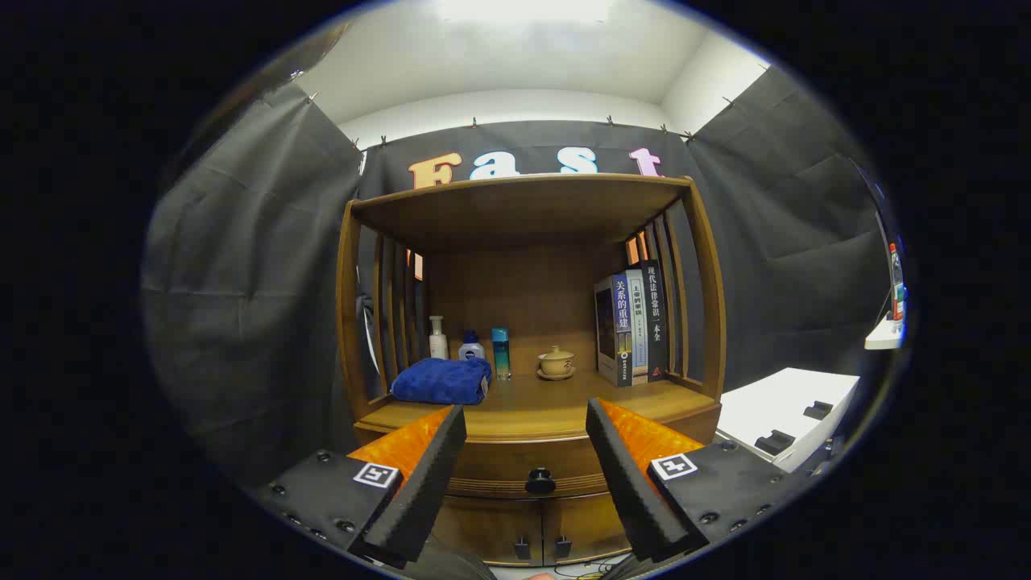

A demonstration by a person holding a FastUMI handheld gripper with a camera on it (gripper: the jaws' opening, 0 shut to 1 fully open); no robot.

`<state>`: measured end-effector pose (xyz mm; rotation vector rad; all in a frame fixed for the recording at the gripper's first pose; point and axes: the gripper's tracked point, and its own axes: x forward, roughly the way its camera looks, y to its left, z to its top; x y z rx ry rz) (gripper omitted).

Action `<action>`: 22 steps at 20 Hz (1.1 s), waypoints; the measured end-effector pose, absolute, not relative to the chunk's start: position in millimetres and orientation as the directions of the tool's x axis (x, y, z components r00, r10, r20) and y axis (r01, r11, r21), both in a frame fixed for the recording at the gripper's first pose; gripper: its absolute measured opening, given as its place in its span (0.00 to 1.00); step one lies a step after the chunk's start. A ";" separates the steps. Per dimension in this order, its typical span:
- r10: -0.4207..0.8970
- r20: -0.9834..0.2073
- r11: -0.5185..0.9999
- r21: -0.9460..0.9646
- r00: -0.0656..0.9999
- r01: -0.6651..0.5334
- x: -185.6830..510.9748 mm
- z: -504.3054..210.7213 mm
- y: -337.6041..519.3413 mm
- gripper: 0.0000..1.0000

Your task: Pull open the drawer, take out the items inside it, and place them on the countertop above the cabinet.

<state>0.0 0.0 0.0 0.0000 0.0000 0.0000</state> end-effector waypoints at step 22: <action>0.034 0.033 0.999 -0.028 0.999 -0.033 16.1 2.2 5.9 0.98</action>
